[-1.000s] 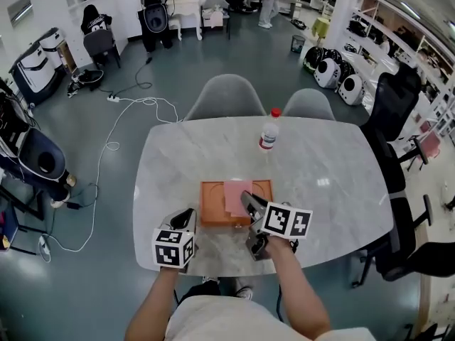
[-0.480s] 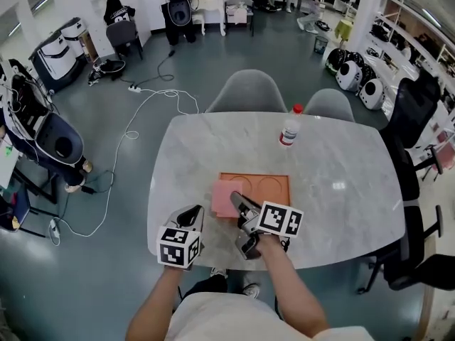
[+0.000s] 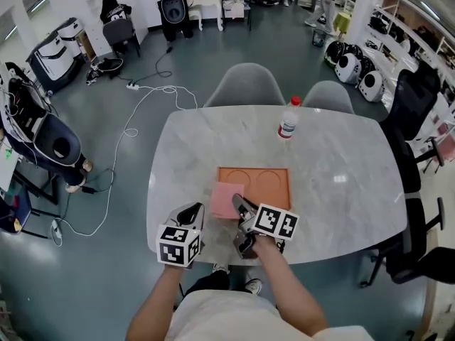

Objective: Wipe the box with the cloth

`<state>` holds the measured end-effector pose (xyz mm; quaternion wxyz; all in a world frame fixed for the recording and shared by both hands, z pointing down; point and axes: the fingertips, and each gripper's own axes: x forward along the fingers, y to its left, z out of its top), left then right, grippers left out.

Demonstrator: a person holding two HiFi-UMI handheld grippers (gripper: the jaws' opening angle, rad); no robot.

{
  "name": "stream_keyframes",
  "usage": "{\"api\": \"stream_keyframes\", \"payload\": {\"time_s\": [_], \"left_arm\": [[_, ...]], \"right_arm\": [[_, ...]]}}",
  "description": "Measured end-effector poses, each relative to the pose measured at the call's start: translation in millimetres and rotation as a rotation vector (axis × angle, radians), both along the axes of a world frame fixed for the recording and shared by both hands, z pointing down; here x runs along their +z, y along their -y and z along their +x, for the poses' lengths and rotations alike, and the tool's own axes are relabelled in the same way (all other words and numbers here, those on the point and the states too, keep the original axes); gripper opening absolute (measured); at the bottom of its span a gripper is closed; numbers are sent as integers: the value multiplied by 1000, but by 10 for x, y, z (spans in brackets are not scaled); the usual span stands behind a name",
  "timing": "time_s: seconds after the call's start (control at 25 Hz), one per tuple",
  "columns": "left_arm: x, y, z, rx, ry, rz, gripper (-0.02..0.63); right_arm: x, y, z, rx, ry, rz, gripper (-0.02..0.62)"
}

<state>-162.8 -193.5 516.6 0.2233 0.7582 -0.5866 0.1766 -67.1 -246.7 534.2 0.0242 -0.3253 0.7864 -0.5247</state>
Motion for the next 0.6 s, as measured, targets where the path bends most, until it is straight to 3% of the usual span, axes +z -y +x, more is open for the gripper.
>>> {"api": "stream_keyframes", "payload": {"time_s": [0.6], "left_arm": [[-35, 33, 261, 35, -7, 2, 15]], "right_arm": [[54, -58, 400, 73, -27, -6, 17]]}}
